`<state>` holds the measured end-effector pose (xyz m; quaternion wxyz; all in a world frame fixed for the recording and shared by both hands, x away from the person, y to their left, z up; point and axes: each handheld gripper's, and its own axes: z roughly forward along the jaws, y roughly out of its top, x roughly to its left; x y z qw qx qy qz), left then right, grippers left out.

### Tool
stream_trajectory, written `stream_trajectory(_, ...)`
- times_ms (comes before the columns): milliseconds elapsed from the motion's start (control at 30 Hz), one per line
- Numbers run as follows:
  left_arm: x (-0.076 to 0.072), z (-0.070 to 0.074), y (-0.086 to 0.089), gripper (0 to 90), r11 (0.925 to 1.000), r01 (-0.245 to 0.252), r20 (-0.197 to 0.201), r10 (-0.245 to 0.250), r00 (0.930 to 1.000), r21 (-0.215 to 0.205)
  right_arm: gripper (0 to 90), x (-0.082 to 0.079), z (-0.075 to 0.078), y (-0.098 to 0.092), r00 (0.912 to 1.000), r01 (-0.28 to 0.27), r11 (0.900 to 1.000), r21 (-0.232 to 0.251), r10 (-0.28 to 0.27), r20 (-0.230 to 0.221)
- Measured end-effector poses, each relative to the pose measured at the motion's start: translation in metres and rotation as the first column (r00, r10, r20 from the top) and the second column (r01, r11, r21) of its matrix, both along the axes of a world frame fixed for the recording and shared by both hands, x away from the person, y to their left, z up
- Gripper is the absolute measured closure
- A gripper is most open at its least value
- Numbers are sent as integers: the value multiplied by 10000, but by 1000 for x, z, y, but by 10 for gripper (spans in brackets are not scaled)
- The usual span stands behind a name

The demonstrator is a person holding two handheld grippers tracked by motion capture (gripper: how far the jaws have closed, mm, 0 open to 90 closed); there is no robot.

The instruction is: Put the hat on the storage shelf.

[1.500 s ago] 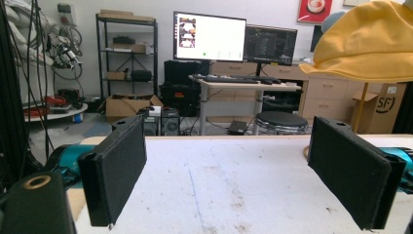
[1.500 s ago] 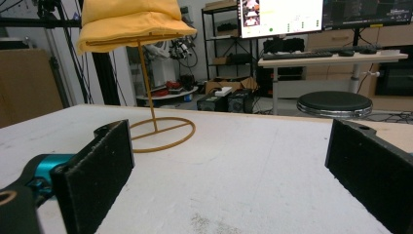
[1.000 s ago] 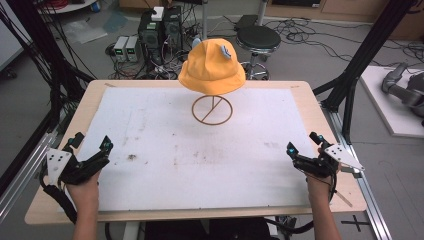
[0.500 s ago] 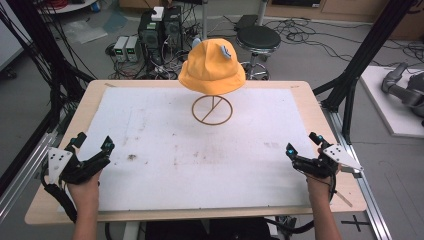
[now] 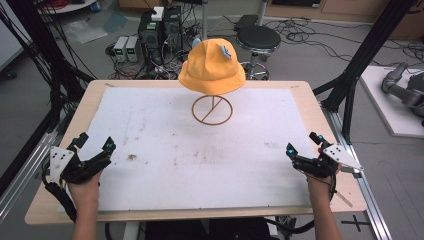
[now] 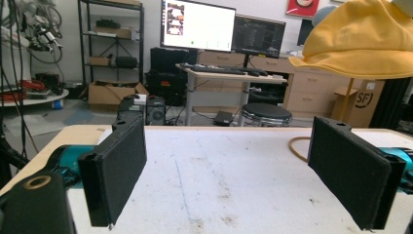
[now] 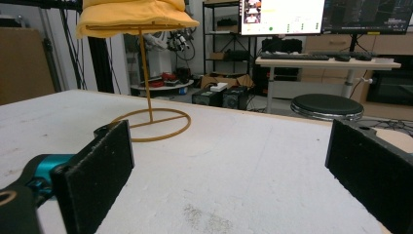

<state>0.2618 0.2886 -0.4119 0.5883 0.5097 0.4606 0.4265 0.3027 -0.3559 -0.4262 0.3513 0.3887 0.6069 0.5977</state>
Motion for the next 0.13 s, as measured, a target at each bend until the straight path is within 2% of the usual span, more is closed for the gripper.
stream_trajectory(133,1,0,-1,147,9999,72,-60,-72,10000,74,33,1,0,-1,10000,10,10000,-29,-10,35)
